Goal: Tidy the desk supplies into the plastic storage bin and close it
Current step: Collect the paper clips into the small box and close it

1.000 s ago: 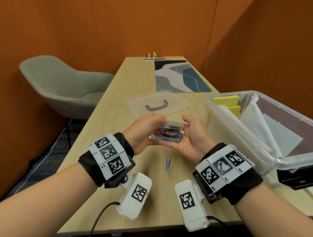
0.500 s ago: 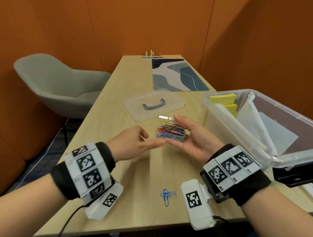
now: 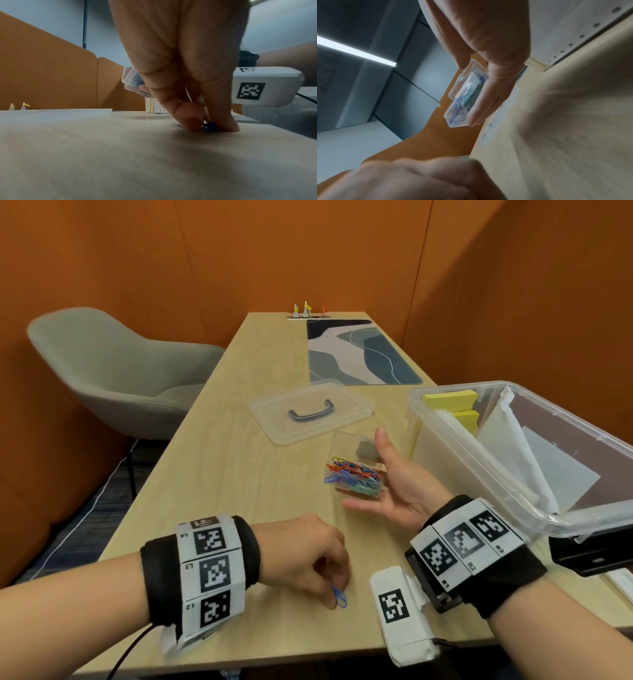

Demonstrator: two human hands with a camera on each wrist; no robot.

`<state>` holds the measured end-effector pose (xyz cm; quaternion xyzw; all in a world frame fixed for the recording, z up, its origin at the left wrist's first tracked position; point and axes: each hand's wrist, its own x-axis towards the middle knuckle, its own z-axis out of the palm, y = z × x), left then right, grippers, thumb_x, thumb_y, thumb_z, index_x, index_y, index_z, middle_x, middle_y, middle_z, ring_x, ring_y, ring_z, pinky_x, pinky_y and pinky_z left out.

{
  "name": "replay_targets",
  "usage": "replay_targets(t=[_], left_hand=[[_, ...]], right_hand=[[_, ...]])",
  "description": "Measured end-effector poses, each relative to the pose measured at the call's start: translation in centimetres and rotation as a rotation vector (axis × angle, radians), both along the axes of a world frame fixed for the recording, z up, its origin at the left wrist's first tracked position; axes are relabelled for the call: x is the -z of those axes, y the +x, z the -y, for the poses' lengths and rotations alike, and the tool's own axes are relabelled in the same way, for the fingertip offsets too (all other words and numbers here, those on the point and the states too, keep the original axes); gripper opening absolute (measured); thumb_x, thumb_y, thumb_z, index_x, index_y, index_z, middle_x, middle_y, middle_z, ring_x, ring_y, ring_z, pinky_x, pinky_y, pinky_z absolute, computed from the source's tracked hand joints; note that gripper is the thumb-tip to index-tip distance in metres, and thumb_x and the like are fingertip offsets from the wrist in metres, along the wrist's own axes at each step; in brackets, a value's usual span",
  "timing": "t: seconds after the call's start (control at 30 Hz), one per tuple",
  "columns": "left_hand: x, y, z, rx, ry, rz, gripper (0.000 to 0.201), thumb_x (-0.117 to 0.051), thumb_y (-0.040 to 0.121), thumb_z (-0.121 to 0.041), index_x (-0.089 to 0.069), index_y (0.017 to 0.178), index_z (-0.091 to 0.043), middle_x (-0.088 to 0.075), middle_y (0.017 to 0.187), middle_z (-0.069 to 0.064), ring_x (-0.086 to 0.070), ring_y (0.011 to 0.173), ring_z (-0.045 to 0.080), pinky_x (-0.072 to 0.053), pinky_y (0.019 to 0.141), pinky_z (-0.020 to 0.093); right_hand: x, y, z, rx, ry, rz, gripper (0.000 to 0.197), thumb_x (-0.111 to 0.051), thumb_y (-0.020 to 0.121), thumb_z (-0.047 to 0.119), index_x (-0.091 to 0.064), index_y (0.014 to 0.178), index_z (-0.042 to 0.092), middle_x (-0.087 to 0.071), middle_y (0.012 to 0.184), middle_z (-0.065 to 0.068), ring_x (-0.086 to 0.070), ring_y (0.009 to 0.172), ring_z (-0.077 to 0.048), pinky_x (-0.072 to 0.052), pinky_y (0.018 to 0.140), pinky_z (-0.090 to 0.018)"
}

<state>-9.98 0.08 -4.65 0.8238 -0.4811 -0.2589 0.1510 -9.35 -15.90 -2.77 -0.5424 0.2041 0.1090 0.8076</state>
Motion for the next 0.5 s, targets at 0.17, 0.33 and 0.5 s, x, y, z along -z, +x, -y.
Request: replay_targets(t=[0.17, 0.33, 0.5], left_hand=[[0.0, 0.1, -0.6, -0.039, 0.049, 0.021, 0.014, -0.068, 0.081, -0.019, -0.066, 0.090, -0.008, -0.067, 0.084, 0.005, -0.049, 0.055, -0.002, -0.034, 0.056, 0.004], [-4.2, 1.9, -1.3, -0.212, -0.353, 0.093, 0.009, -0.074, 0.077, -0.016, -0.067, 0.076, -0.022, -0.057, 0.057, -0.017, -0.050, 0.051, -0.002, -0.034, 0.053, 0.004], [-4.7, 4.5, -0.1, -0.336, -0.505, 0.424, 0.008, -0.074, 0.077, -0.017, -0.073, 0.082, -0.012, -0.067, 0.073, -0.003, -0.050, 0.059, 0.000, -0.034, 0.058, 0.003]], right_hand=[[-0.1, 0.1, -0.2, -0.021, -0.060, 0.002, 0.056, -0.037, 0.087, 0.061, -0.043, 0.122, 0.018, -0.063, 0.102, -0.013, -0.065, 0.074, -0.023, -0.057, 0.049, -0.038], [0.2, 0.3, -0.5, -0.026, -0.046, 0.018, 0.067, -0.037, 0.086, 0.064, -0.041, 0.134, 0.018, -0.060, 0.119, -0.017, -0.067, 0.080, -0.026, -0.058, 0.055, -0.040], [0.2, 0.3, -0.8, -0.062, -0.050, 0.048, 0.049, -0.033, 0.086, 0.065, -0.047, 0.104, 0.021, -0.066, 0.098, -0.016, -0.068, 0.078, -0.027, -0.058, 0.054, -0.038]])
